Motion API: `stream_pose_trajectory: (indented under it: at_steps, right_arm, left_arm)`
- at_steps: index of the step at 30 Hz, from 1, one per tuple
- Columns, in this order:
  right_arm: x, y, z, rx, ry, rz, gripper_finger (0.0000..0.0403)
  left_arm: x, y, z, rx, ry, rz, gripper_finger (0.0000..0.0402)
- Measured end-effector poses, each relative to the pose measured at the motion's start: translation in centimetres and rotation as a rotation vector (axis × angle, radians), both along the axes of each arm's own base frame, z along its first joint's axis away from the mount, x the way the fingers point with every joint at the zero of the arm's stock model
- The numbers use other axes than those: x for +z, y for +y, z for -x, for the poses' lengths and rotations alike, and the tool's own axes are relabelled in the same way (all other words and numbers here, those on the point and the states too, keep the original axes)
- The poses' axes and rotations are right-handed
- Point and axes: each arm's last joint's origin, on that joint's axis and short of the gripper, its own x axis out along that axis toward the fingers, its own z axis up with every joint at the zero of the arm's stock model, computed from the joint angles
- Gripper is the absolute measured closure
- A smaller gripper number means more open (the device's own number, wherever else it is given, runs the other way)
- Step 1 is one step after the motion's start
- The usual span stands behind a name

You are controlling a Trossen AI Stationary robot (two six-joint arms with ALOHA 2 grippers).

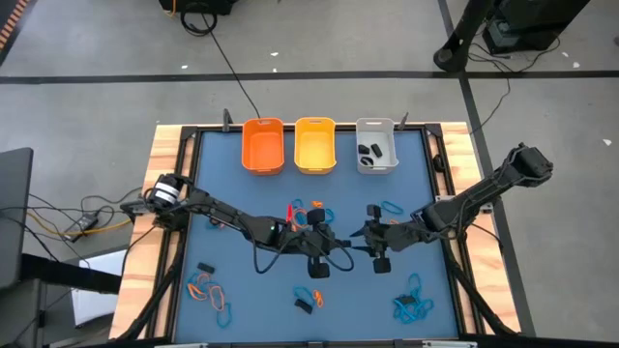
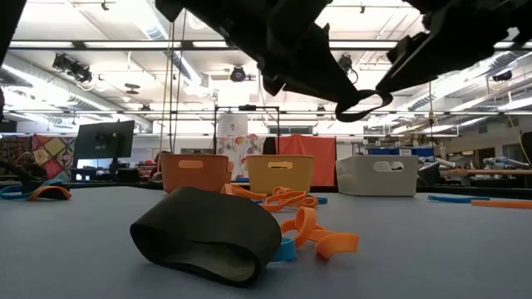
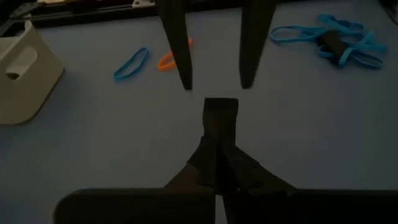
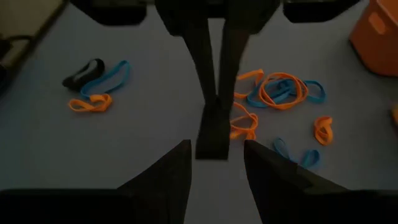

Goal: Sort rubber bands into baskets
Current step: Put the black rubber band into the gray bin

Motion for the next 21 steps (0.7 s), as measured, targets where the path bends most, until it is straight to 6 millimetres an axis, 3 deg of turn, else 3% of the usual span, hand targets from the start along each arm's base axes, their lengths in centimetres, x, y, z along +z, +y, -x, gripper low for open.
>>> stream_pose_trajectory:
  at_steps: [11,21]
  right_arm:
    - [0.0,-1.6,-0.7,0.007,0.013,-0.041,0.025]
    - [0.0,-2.1,-0.8,-0.033,0.004,0.049,0.0257]
  left_arm:
    - [0.4,0.9,-0.5,0.007,-0.043,-0.019,0.0394]
    - [0.4,0.9,-0.4,0.004,-0.04,-0.019,0.0394]
